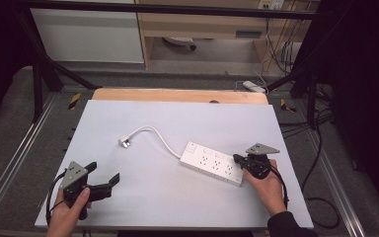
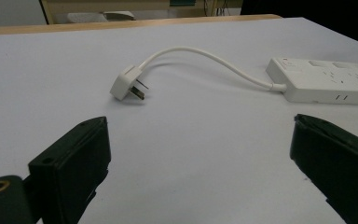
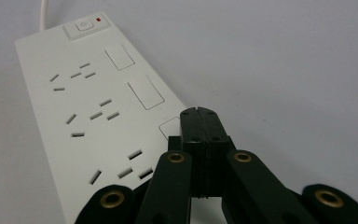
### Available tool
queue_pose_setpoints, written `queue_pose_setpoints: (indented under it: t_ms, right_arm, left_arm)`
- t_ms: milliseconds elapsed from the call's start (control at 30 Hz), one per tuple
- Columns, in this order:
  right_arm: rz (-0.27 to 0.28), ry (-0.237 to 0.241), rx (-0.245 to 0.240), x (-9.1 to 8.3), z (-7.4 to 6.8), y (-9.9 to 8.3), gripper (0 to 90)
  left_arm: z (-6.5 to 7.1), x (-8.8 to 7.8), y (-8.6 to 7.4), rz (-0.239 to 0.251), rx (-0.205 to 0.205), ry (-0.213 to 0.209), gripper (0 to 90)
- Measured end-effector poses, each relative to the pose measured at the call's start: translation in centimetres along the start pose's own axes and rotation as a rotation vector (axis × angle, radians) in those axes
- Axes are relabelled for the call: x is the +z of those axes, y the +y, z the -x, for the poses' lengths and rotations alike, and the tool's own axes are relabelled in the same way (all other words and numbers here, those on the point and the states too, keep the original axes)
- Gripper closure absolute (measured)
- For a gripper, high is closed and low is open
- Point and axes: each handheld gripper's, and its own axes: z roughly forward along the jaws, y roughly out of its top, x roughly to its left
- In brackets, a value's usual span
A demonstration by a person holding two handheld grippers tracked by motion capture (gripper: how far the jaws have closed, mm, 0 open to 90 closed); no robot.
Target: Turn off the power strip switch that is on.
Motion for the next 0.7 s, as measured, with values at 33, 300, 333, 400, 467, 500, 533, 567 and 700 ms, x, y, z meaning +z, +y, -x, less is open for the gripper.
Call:
queue_pose_setpoints:
  t_ms: [33,300,333,400,467,500,533,567,700]
  right_arm:
    - [0.001,0.001,-0.002,0.01,0.01,-0.03,90.0]
    - [-0.001,-0.007,0.013,-0.03,0.37,-0.3,90.0]
    - [-0.001,-0.006,0.026,-0.11,0.49,-0.35,90.0]
    - [0.0,-0.009,0.013,-0.21,0.46,-0.45,90.0]
    - [0.016,-0.003,0.0,-0.37,0.29,-0.35,90.0]
    - [0.027,-0.003,-0.001,-0.42,0.25,-0.27,90.0]
    - [0.033,-0.002,0.001,-0.45,0.23,-0.21,90.0]
    - [0.034,0.001,0.002,-0.41,0.23,-0.17,90.0]
    - [0.039,0.004,0.003,-0.3,0.25,-0.13,90.0]
  left_arm:
    - [0.0,0.0,0.0,0.0,0.0,0.0,5.2]
    - [-0.08,-0.01,-0.04,-0.003,-0.004,0.003,5.2]
    - [-0.06,-0.04,-0.04,-0.001,-0.005,0.005,5.2]
    - [-0.02,-0.02,-0.02,0.004,-0.003,0.003,5.2]
    - [0.0,0.01,-0.04,-0.002,0.001,0.003,5.2]
    - [0.01,0.02,-0.05,-0.003,0.001,0.004,5.2]
    - [-0.01,0.02,-0.05,-0.003,0.0,0.004,5.2]
    - [-0.02,0.02,-0.05,-0.002,-0.001,0.006,5.2]
    - [0.0,0.01,-0.06,-0.001,0.002,0.005,5.2]
